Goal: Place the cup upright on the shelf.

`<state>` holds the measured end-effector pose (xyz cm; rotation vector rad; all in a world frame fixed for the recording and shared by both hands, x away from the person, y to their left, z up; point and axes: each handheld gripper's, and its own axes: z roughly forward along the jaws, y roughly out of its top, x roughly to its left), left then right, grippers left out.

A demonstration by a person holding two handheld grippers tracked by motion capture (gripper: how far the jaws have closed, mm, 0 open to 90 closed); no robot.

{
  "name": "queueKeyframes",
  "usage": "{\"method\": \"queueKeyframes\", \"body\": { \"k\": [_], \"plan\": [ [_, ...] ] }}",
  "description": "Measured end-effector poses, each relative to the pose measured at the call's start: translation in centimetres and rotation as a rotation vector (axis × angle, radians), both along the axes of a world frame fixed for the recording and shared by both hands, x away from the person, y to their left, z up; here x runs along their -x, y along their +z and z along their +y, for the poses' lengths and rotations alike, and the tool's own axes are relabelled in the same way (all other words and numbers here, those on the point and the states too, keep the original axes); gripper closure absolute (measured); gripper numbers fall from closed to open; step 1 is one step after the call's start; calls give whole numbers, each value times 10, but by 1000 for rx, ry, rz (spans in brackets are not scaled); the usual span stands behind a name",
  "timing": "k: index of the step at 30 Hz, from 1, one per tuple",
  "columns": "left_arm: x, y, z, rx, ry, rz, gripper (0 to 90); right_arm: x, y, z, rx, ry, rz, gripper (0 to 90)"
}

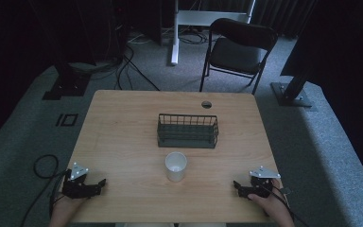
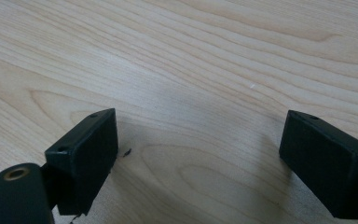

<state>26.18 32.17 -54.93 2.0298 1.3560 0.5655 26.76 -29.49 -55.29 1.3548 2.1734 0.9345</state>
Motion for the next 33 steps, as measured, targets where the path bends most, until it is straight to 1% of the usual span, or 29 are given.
{"method": "queueKeyframes", "body": {
  "k": [7, 10, 15, 29, 33],
  "plan": [
    [0, 0, 0, 0, -3, 0, 79, 0, 0, 0, -1, 2, 1, 110],
    [0, 0, 0, -2, -13, 4, 62, 0, 0, 0, -1, 2, 2, 110],
    [-1, -1, 0, -4, -13, 9, 39, 0, 0, 0, -1, 3, 2, 110],
    [-1, -1, 0, -4, -16, 10, 34, 0, 0, 0, -2, -2, 1, 111],
    [-1, -1, 0, -5, -16, 10, 34, 1, 1, 3, -25, 6, 5, 113]
  ]
}}
